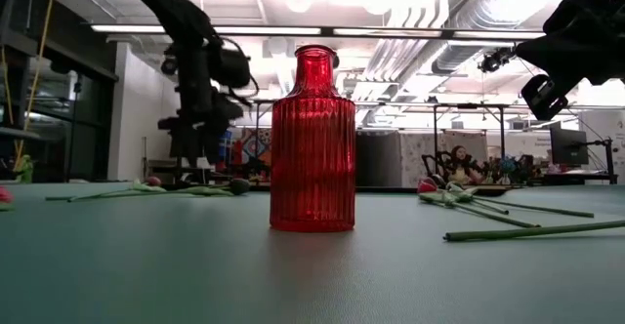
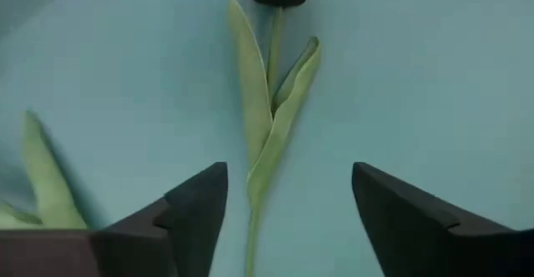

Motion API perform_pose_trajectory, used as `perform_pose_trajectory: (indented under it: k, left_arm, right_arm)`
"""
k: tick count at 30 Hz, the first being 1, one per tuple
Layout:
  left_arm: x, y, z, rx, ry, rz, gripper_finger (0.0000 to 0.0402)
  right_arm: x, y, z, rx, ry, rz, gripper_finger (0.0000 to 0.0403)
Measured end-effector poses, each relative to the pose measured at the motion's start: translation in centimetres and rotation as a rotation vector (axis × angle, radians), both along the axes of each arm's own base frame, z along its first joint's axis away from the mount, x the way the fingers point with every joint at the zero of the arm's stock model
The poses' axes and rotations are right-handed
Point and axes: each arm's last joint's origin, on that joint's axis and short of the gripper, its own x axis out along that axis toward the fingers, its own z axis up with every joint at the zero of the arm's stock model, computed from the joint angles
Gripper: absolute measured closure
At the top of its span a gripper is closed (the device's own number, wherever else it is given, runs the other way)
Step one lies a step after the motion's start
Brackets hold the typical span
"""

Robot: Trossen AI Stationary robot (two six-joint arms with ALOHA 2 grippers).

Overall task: Sort flowers into vase by color
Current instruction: Put the top left black tulip into the green vase

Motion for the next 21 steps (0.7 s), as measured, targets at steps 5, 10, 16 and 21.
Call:
perform_pose_trajectory:
  k: [5,10,16,21]
  left_arm:
    - [0.5,0.5,-2.3,-0.058,0.069,-0.034,0.0132]
    - [0.8,0.9,-4.2,-0.079,0.109,-0.033,0.0131]
    - [1.1,1.2,-5.6,-0.079,0.151,-0.046,0.0139]
    - [1.3,0.9,-5.9,-0.055,0.188,-0.064,0.0234]
  right_arm:
    - [0.0,0.0,0.0,0.000,0.000,0.000,0.0402]
    - [0.0,0.0,0.0,0.000,0.000,0.000,0.0402]
    - [0.0,0.0,0.0,0.000,0.000,0.000,0.0402]
    - [0.0,0.0,0.0,0.000,0.000,0.000,0.0402]
